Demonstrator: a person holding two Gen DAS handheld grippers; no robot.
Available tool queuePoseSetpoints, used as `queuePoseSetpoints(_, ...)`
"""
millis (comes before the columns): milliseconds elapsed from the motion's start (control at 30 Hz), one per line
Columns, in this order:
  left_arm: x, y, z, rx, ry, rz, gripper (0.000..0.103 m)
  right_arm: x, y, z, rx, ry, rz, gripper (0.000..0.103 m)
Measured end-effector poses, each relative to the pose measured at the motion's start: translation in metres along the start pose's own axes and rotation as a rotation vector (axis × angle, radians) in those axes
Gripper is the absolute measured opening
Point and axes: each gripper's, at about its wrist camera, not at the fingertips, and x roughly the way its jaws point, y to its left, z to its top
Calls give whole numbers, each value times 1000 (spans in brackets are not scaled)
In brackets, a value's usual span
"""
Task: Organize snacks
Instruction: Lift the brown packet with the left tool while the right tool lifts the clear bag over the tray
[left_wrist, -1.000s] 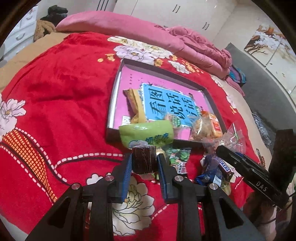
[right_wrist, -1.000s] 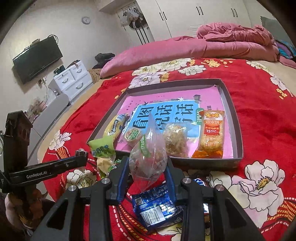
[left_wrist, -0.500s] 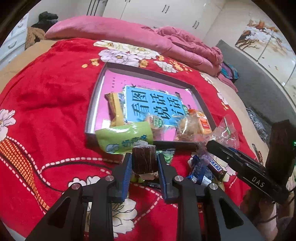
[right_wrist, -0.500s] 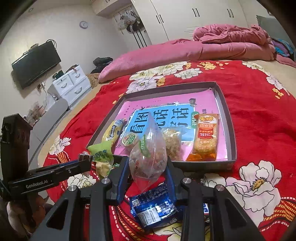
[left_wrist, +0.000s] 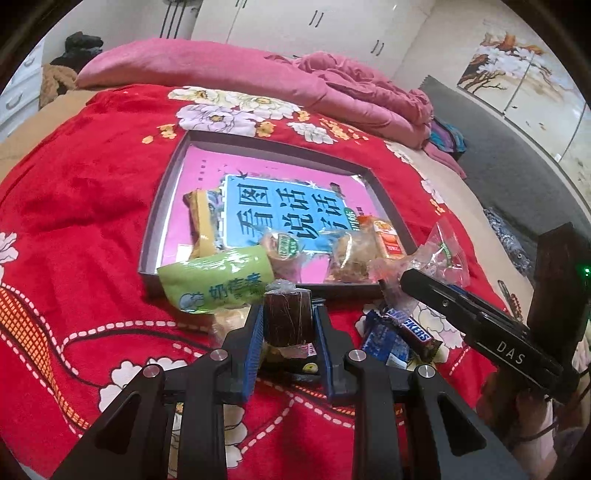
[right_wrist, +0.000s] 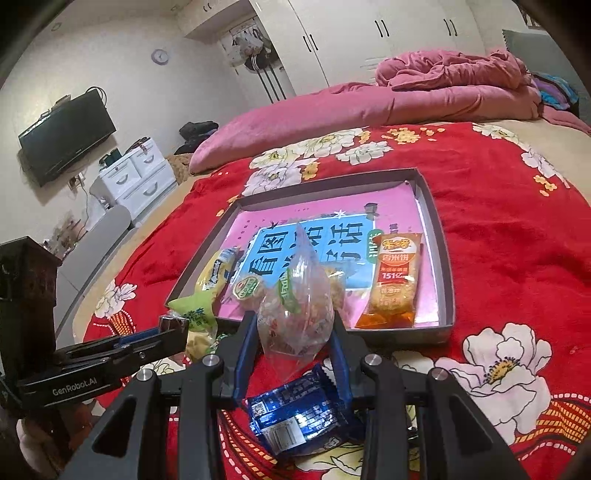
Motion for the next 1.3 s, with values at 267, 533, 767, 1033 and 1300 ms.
queuePoseSetpoints(267,4,-9,2,34,-10,-1,28,-5,-7,4,19,-24,-19,37)
queuePoseSetpoints(533,12,-12,9,45,-17,1,28,-9,-25,8,81,-52,-40,37)
queuePoseSetpoints(767,19,-10,14,37,-16,-4,28,-14,-33,12,98,-81,-53,37)
queuePoseSetpoints(1033,30,-9,21,29,-17,-9,28,-11,-39,15,119,-88,-67,37)
queuePoseSetpoints(1300,39,-12,26,39,-14,-17,28,-7,-43,17,132,-88,-77,37)
